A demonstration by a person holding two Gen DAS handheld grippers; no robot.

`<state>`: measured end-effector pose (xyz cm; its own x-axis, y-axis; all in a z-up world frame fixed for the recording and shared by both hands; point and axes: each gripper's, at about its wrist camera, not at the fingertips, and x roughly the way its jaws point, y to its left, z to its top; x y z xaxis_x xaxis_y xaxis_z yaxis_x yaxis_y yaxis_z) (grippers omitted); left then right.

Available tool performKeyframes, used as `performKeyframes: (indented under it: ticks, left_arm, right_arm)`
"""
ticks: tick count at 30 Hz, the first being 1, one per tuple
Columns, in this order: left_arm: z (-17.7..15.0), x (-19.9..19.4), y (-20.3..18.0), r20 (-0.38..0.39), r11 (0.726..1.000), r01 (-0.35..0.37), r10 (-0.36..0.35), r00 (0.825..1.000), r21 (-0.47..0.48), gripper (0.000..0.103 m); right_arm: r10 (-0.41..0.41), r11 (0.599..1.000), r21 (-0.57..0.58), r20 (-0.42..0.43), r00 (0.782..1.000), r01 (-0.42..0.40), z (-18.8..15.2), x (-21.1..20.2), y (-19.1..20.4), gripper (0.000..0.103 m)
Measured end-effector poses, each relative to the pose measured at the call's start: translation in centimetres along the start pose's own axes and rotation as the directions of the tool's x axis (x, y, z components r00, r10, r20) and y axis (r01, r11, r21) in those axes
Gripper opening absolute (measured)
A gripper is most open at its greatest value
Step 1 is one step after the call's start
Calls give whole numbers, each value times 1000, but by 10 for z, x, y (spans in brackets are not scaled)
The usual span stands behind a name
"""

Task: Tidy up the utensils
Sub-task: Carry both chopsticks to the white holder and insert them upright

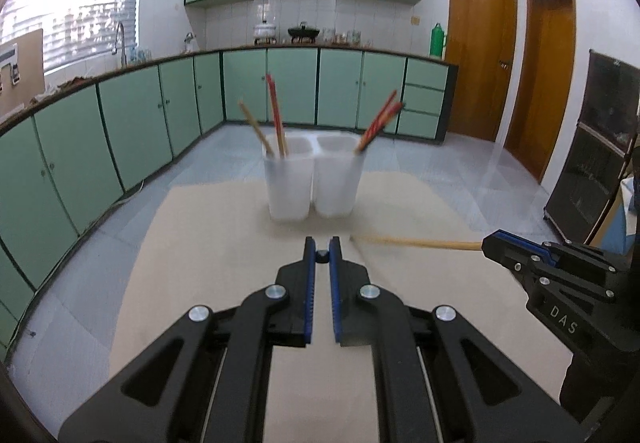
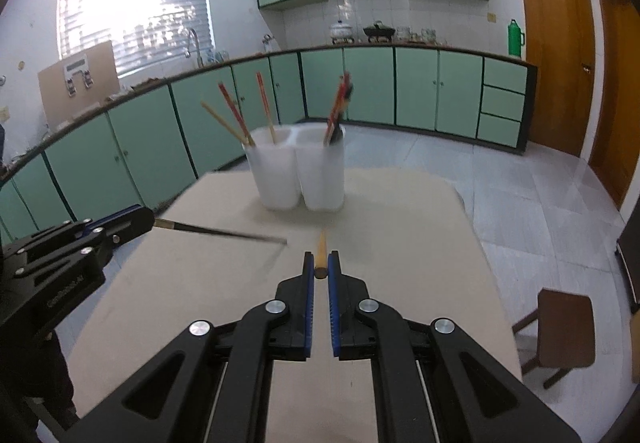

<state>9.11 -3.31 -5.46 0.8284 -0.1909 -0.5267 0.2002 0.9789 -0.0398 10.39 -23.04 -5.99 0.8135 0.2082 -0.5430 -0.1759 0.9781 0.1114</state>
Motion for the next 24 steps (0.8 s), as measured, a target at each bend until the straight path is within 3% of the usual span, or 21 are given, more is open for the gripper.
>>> performKeyframes:
  ticks: [6,16,24]
  left_arm:
    - [28,-3,4,43,1000,27,-27,999,-3,6]
    - [58,0,9,48,995,100,-100,994,-1,6]
    - [101,-7,8,135,992,128,-129,982,16,6]
  right_arm:
    - [42,999,-23,22,999,-41,36,-7,0,7]
    - [111,990,-90,21,994,-109,92,-4,5,7]
    - [159,984,-97,111,981,-149,151,-17,4,7]
